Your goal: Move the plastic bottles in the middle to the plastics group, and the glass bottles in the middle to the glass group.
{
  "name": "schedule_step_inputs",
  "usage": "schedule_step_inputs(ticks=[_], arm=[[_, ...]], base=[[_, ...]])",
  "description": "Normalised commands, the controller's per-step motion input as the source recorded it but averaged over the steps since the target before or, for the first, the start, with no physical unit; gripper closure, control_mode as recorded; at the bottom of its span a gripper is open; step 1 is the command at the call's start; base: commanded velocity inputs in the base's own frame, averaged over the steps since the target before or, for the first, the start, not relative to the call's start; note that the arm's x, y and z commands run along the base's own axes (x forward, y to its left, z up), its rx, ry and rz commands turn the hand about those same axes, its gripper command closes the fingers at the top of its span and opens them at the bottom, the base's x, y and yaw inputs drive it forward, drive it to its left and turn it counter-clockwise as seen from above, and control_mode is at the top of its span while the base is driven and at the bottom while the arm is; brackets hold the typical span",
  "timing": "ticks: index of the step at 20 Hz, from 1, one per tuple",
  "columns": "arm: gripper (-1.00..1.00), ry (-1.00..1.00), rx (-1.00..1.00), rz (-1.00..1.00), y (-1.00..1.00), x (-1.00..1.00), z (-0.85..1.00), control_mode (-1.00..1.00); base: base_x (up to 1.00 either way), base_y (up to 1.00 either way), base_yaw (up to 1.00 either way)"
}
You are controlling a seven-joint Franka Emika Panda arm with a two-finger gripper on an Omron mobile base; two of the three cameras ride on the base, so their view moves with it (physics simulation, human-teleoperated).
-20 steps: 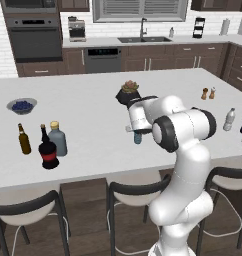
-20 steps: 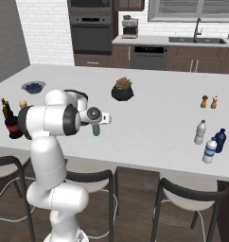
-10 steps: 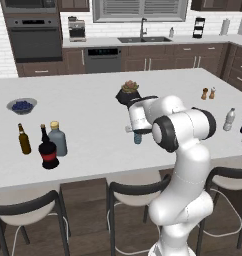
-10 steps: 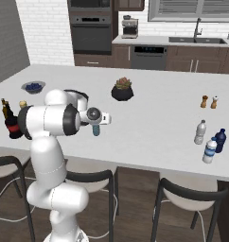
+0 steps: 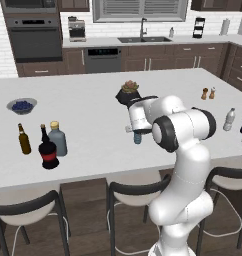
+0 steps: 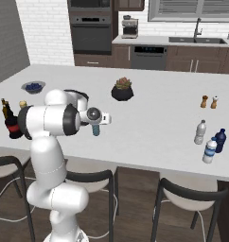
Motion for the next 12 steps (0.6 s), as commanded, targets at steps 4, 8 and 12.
schedule_step_inputs(ticks=[4, 8, 12], arm=[[1.0, 0.0, 0.0, 0.0, 0.0, 0.0, 0.0, -1.0], [1.0, 0.0, 0.0, 0.0, 0.0, 0.0, 0.0, -1.0], [1.0, 0.0, 0.0, 0.0, 0.0, -0.01, 0.0, -1.0]], base=[[0.0, 0.0, 0.0], [0.0, 0.0, 0.0], [0.0, 0.0, 0.0]])
